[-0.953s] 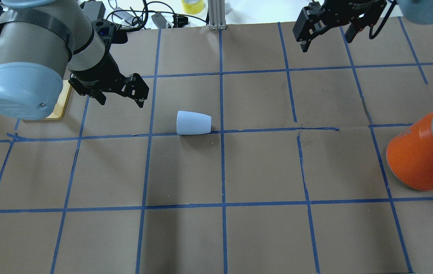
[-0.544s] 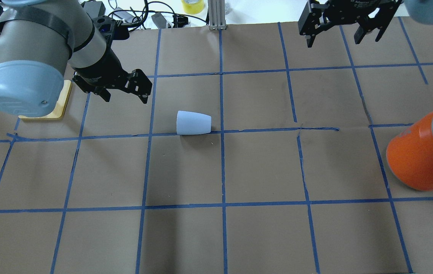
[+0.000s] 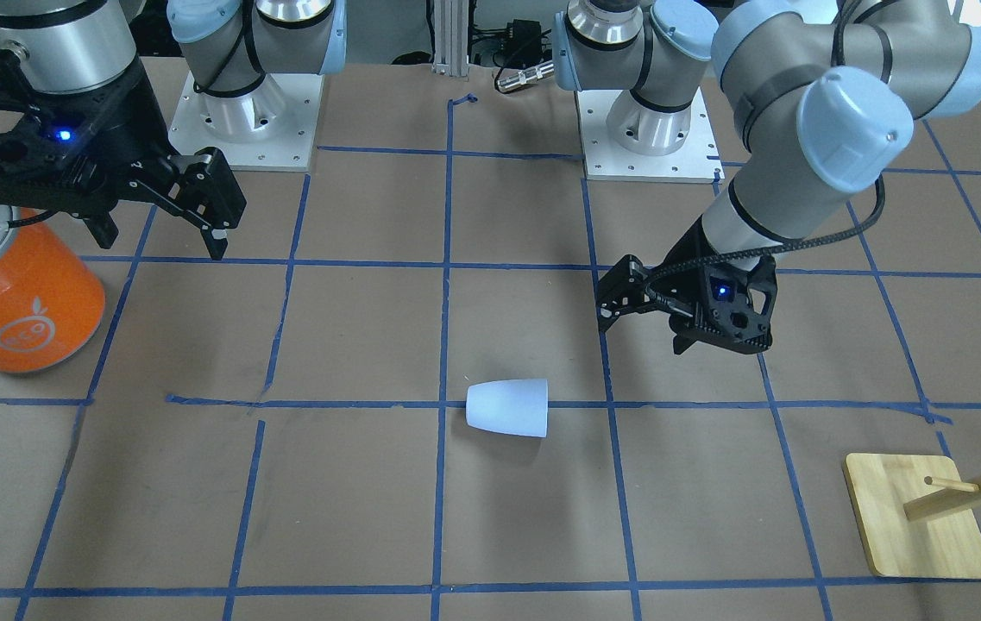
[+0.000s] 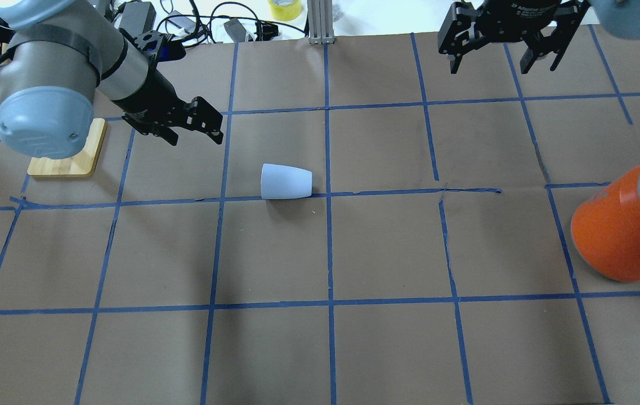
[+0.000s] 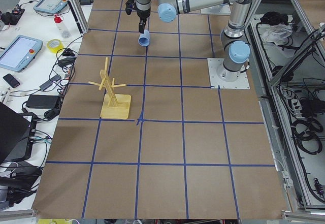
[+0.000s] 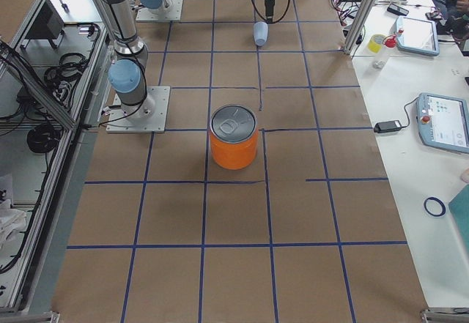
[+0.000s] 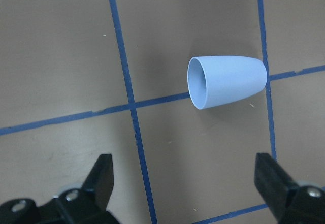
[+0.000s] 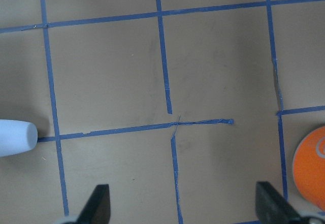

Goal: Flip cup
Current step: 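Reach the left gripper to the cup's open end lying on its side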

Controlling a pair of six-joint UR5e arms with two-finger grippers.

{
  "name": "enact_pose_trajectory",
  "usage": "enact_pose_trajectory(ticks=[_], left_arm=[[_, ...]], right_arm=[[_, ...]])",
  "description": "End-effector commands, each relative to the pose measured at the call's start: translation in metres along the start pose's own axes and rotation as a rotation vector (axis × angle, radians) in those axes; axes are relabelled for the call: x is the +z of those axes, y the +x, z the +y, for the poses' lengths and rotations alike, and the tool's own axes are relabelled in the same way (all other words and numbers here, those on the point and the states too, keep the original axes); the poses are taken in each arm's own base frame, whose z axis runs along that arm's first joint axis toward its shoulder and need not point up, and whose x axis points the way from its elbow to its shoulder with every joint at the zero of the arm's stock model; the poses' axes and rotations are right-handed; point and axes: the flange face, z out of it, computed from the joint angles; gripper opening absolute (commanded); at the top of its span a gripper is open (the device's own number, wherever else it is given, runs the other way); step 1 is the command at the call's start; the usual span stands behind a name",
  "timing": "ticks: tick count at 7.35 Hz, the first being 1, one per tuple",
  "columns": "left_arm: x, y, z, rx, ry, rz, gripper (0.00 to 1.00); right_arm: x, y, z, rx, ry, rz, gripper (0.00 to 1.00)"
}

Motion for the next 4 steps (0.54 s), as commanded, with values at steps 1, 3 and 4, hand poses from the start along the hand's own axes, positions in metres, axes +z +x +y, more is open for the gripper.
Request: enact_pose_trajectory(ticks=[1,3,4], left_arm=[[0.053,-0.01,-0.009,0.009,-0.016,0.161,0.98],[0.104,-0.018,-0.017,0.018,-0.035,0.273,0.99],[0.128,-0.025,-0.022,0.029,-0.059,0.309,0.99]], right_arm=[[-0.002,-0.002,0.002,-0.023,0.001,-0.001,1.0],[-0.003,-0.001,0.003,-0.023,0.001,0.004,1.0],[-0.003,-0.002,0.003,-0.025,0.002,0.008,1.0]])
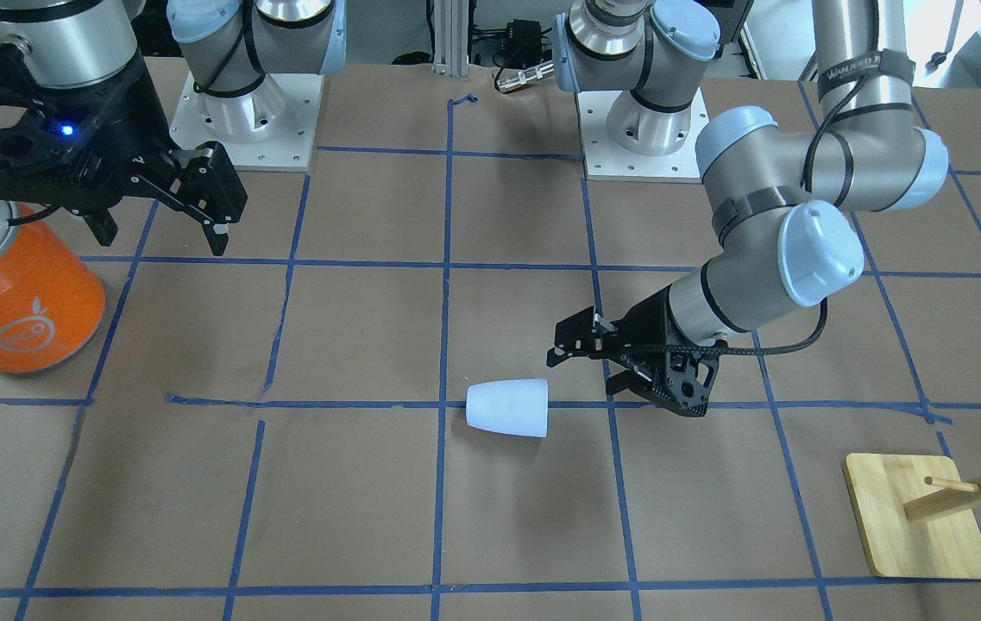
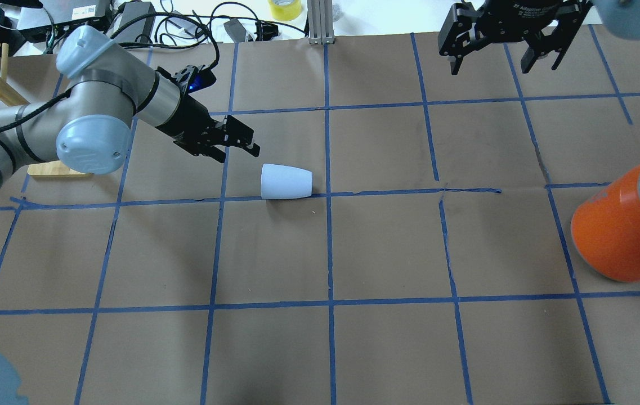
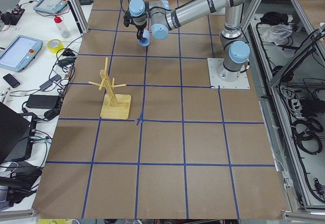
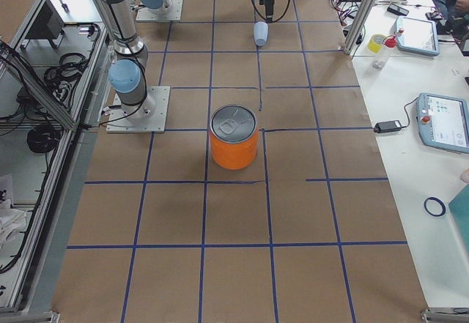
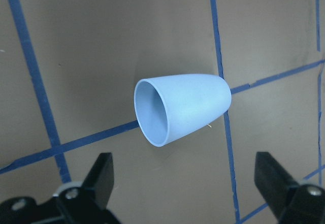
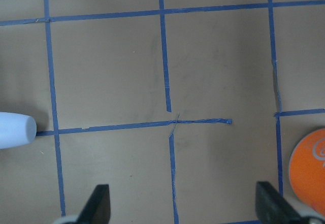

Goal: Flip cup
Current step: 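Reach the left gripper to the cup's open end lying on its side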

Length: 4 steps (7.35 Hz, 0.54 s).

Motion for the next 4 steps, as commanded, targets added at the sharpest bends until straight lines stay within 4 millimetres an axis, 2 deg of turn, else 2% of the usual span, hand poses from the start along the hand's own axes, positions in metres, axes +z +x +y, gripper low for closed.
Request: enact_pose_trajectory(ticks=[1,2,4], left_arm=[[0.04,-0.021,-0.007,0.002,-0.031,0.069,0.99],[0.051,-0.026,-0.011,0.002,-0.024,0.087,0.99],[0.068,-0.026,-0.007,-0.019,-0.039,0.156,0.99]], right_arm=[[0.002,0.0,0.001,-0.002,-0.004,0.008,1.0],[0.004,0.0,0.003,-0.002,-0.009,0.006,1.0],[-0.007,-0.001,0.011,-0.004,0.007,-0.007,1.0]])
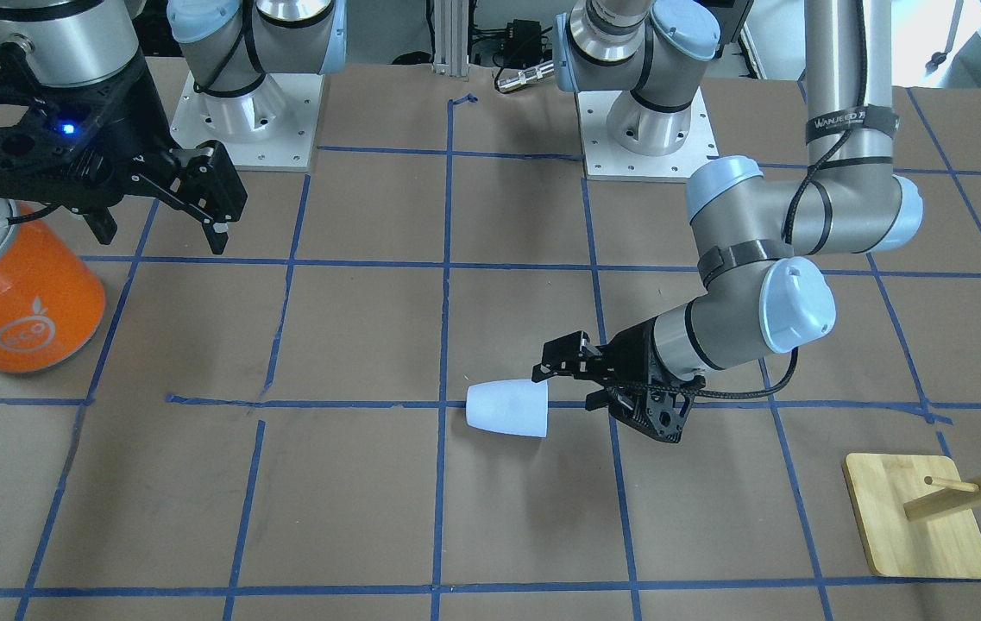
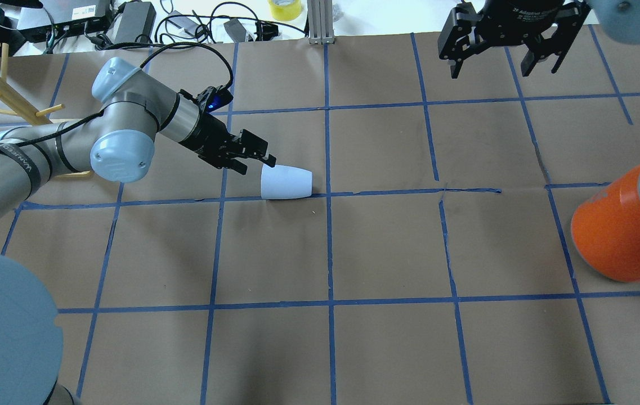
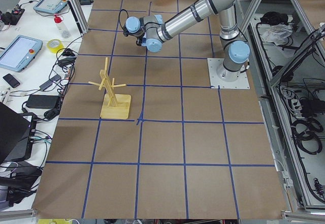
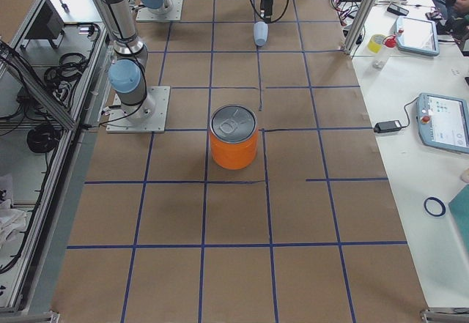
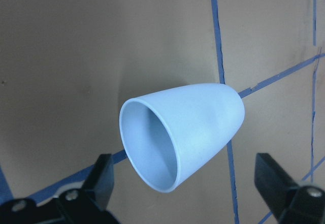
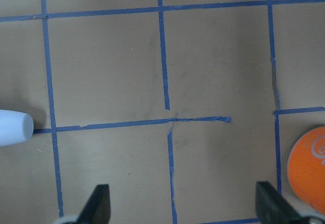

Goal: Flip cup
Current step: 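Reach the left gripper to the cup's open end lying on its side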

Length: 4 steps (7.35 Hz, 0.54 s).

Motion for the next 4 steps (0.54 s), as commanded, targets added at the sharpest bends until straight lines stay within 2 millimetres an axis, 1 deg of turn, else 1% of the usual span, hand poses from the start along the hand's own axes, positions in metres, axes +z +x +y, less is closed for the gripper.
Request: enact_pose_trajectory(ticks=[1,2,4], left_arm=[[0.0208,-0.007,0.0098,-0.027,-0.027,0.038,0.98],[0.0227,-0.0084,0.0095,-0.03,-0.028,0.04,0.98],[0.0242,0.0,0.0044,-0.032,0.01,0.149,0.94]], right_arm=[[-0.0067,0.0011,0.0076,0.001,0.002,-0.005,1.0],[-0.0076,0.0007,0.013,-0.004,-0.023,-0.004,1.0],[-0.0093,0.0009,0.0148,-0.034,-0.022,-0.004,1.0]])
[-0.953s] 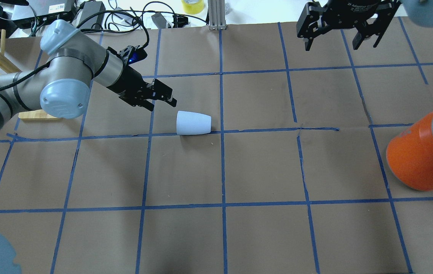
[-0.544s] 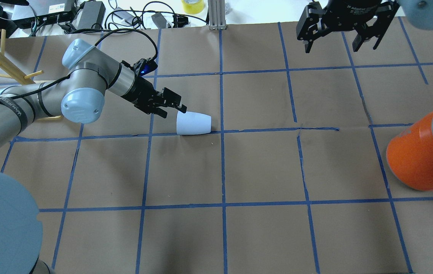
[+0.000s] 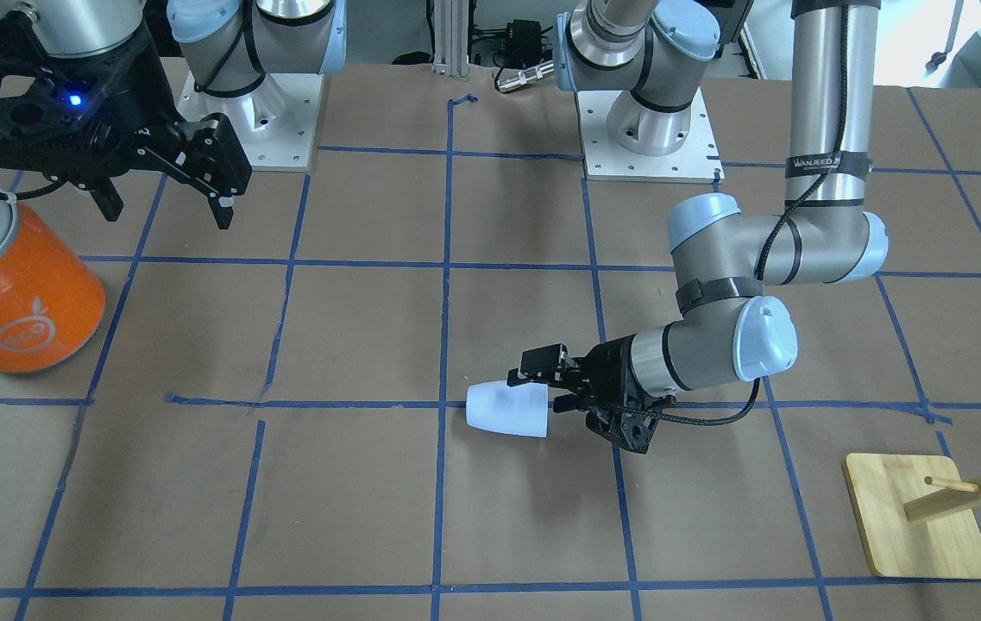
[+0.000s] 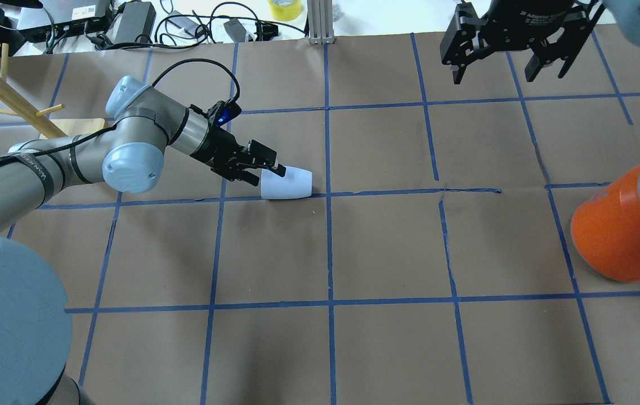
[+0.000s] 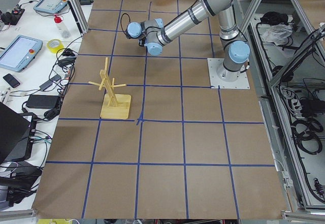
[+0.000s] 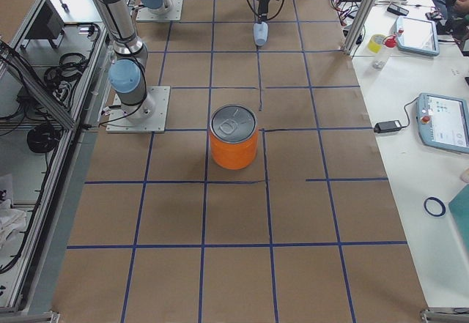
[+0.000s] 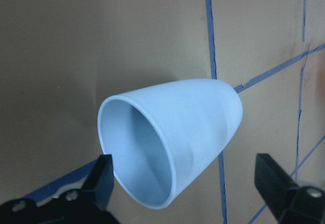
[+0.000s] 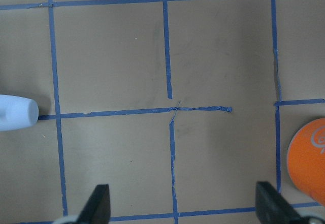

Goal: Flip cup
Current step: 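Reach the left gripper to the cup's open end lying on its side, then grip the cup rim with the left gripper and tilt it upward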

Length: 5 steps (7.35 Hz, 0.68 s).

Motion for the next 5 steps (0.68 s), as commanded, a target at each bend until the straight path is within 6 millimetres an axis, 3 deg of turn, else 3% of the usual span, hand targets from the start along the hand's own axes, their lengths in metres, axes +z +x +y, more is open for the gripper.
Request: enact_pose_trajectory(ticks=[1,2,5], left_arm=[[0.003,0.004,-0.002,-0.005,0.022,0.075,0.9],[0.007,0.002,-0.002,-0.01,0.016,0.08,0.81],[0.0,0.018,-0.005,0.007,0.047,0.131,0.22]], right_arm=[[0.0,0.0,0.001,-0.011,-0.003,0.0,1.0],[0.0,0.0,0.002,-0.012,-0.006,0.0,1.0],[0.004,0.0,0.003,-0.013,-0.014,-0.001,1.0]])
